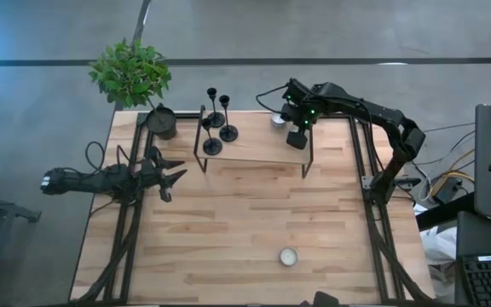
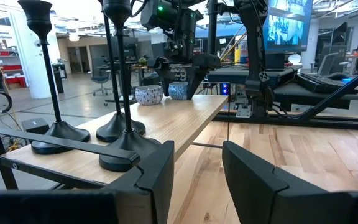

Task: Pick & Place candle stick holders
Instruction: Put the blue patterned scented candle on the shelf, then put the pink patterned scented candle on the shelf

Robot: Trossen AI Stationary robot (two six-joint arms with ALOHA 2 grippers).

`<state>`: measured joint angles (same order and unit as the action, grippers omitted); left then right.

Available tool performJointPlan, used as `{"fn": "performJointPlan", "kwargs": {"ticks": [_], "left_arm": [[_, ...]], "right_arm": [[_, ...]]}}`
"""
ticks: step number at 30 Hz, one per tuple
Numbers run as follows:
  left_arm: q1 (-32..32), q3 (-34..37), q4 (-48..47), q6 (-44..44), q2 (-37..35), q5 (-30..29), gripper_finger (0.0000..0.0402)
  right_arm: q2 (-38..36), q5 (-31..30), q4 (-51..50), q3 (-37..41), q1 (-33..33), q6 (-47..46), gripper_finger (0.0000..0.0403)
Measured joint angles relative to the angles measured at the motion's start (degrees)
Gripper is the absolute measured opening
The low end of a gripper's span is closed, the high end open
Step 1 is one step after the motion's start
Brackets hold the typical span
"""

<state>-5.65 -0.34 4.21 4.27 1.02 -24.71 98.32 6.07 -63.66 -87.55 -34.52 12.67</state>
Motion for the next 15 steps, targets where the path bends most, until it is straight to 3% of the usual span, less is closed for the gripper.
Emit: {"fn": "performJointPlan", "kwargs": {"ticks": [6, 15], "left_arm": [[0.0, 0.0, 0.0, 0.0, 0.0, 0.0, 0.0142], [0.0, 0.0, 0.0, 0.0, 0.0, 0.0, 0.0142]], "right_arm": [[0.0, 0.0, 0.0, 0.0, 0.0, 0.9, 0.0367], [0.0, -0.1, 0.0, -1.0, 0.0, 1.4, 0.0368]]}}
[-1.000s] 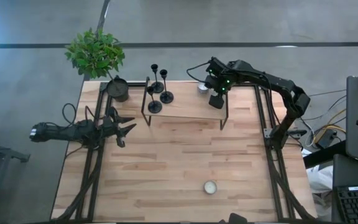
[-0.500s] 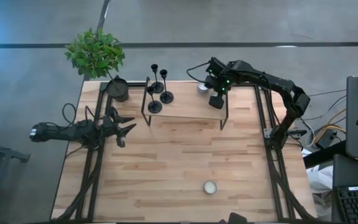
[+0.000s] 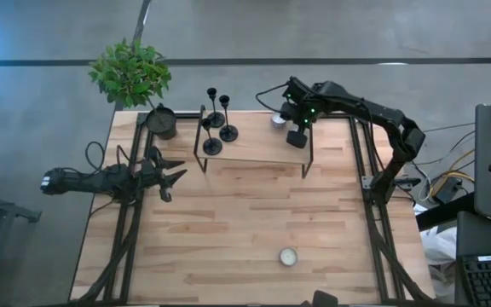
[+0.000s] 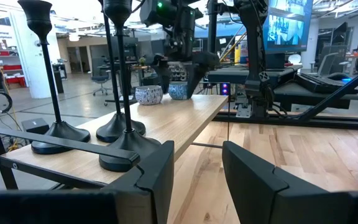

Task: Pick & Place candle stick holders
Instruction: Put the pink patterned scented candle on the shelf

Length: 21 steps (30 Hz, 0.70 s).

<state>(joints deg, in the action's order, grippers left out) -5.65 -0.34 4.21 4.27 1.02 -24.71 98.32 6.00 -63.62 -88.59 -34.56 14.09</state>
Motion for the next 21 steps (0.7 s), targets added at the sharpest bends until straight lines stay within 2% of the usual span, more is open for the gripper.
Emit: {"fn": "performJointPlan", "kwargs": {"ticks": [10, 17, 19, 21], "left_arm": [[0.0, 0.0, 0.0, 0.0, 0.0, 0.0, 0.0142], [0.0, 0.0, 0.0, 0.0, 0.0, 0.0, 0.0142], [0.0, 0.0, 0.0, 0.0, 0.0, 0.0, 0.0142], [0.0, 0.0, 0.0, 0.0, 0.0, 0.0, 0.0142]], "right_arm": [[-0.1, -1.2, -2.0, -7.5, 0.0, 0.0, 0.0368], [-0.1, -3.0, -11.2, -17.3, 0.1, -3.0, 0.0368], [-0.2, -0.9, -15.9, -20.6, 0.4, -4.6, 0.0368], [-0.3, 4.4, -21.0, -23.8, 0.9, -4.7, 0.0368]]}}
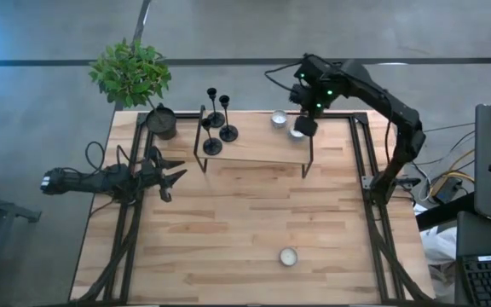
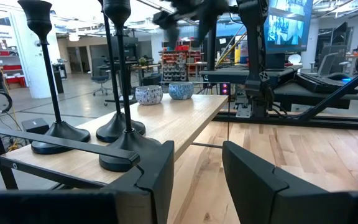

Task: Pick & Place candle stick holders
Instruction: Put the pink patterned scented candle on the shelf

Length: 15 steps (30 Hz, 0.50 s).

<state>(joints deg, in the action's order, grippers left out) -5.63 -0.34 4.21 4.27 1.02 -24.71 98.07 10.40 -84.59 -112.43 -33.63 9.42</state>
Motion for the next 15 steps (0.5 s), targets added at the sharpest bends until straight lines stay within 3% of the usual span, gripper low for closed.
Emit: {"fn": "performJointPlan", "kwargs": {"ticks": [3, 7, 10, 15], "left_arm": [[0.0, 0.0, 0.0, 0.0, 0.0, 0.0, 0.0142], [0.0, 0.0, 0.0, 0.0, 0.0, 0.0, 0.0142], [0.0, 0.0, 0.0, 0.0, 0.0, 0.0, 0.0142], [0.0, 0.0, 0.0, 0.0, 0.0, 0.0, 0.0142]], "right_arm": [[-0.5, 8.0, -5.6, -3.9, 2.2, 0.4, 0.0368], [-3.6, 12.8, -5.0, -4.5, 8.7, -0.3, 0.0368], [-5.6, 11.1, -5.5, -4.1, 15.6, -1.3, 0.0368], [-7.9, 0.9, -5.4, -1.8, 29.8, -7.2, 0.0368]]}}
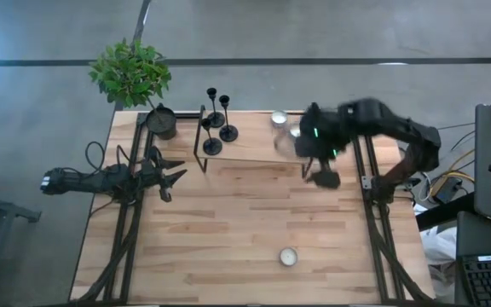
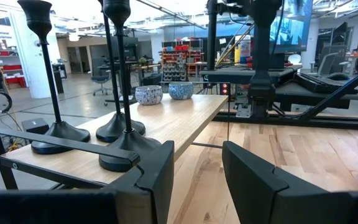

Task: Pick & Place candle stick holders
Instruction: Put the pink patterned scented candle on the shelf

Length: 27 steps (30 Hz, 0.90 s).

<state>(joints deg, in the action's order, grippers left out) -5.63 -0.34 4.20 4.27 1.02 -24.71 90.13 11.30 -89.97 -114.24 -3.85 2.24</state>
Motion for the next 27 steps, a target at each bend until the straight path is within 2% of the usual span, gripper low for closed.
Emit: {"fn": "performJointPlan", "kwargs": {"ticks": [5, 8, 10, 17, 22, 27], "left_arm": [[0.0, 0.0, 0.0, 0.0, 0.0, 0.0, 0.0142], [0.0, 0.0, 0.0, 0.0, 0.0, 0.0, 0.0142], [0.0, 0.0, 0.0, 0.0, 0.0, 0.0, 0.0142], [0.0, 0.0, 0.0, 0.0, 0.0, 0.0, 0.0142], [0.0, 0.0, 0.0, 0.0, 0.3, 0.0, 0.0142], [0.0, 0.0, 0.0, 0.0, 0.3, 0.0, 0.0142]], "right_arm": [[-0.6, -10.5, -0.1, 3.7, 14.2, -5.3, 0.0368], [-0.4, -17.0, 0.4, 7.3, 20.2, -5.4, 0.0368], [-0.1, -19.2, 2.1, 9.9, 23.0, -6.2, 0.0368], [1.8, -19.8, 13.8, 18.7, 26.8, -18.3, 0.0368], [1.9, -17.1, 24.8, 25.2, 26.7, -21.7, 0.0368], [2.5, -15.5, 29.0, 28.3, 26.9, -23.5, 0.0368]]}}
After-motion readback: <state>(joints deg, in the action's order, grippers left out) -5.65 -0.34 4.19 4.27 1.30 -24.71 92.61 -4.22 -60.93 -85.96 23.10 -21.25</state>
